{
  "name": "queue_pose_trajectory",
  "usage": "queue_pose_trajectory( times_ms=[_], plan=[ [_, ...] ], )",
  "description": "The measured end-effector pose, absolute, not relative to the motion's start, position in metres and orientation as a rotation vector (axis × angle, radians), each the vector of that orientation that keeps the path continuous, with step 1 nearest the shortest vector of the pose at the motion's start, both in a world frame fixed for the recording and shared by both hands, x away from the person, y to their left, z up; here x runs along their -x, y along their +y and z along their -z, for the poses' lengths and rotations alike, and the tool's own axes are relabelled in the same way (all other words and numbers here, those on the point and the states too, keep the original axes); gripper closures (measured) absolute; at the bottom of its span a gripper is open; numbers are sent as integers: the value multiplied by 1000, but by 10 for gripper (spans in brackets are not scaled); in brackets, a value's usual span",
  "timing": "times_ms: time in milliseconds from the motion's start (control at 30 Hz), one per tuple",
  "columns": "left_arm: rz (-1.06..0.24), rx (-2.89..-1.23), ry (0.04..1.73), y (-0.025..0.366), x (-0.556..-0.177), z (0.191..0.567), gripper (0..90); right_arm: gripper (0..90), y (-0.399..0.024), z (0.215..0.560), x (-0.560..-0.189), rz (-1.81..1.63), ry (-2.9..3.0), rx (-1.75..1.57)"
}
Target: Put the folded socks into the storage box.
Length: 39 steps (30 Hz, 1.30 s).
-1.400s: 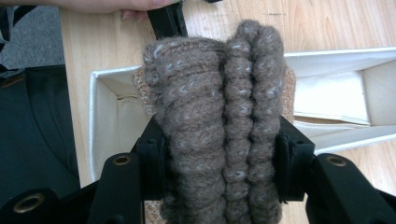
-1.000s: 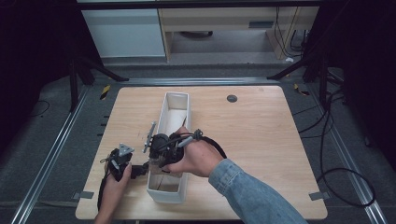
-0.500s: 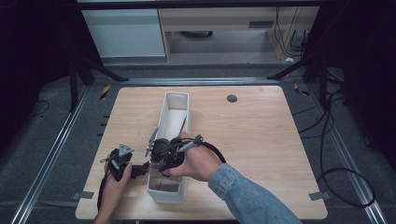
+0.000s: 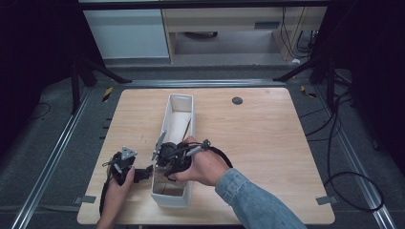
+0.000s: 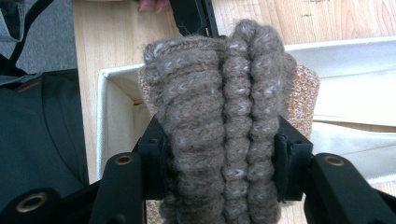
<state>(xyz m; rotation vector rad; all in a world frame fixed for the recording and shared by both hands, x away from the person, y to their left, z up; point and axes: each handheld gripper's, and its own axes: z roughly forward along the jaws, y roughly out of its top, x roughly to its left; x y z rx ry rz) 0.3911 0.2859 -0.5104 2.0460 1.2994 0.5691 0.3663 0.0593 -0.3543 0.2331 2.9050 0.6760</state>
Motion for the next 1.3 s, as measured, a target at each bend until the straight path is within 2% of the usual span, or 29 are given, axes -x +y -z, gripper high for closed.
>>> queue_pose_trajectory(
  times_ms=[967, 1300],
  plan=[
    [-570, -2048, 1297, 286, -391, 510, 0, 482, 59, 364, -369, -678, 2895, -260],
    [-570, -2044, 1299, 286, -391, 511, 0, 429, 57, 363, -370, -691, 2895, -269]
  ],
)
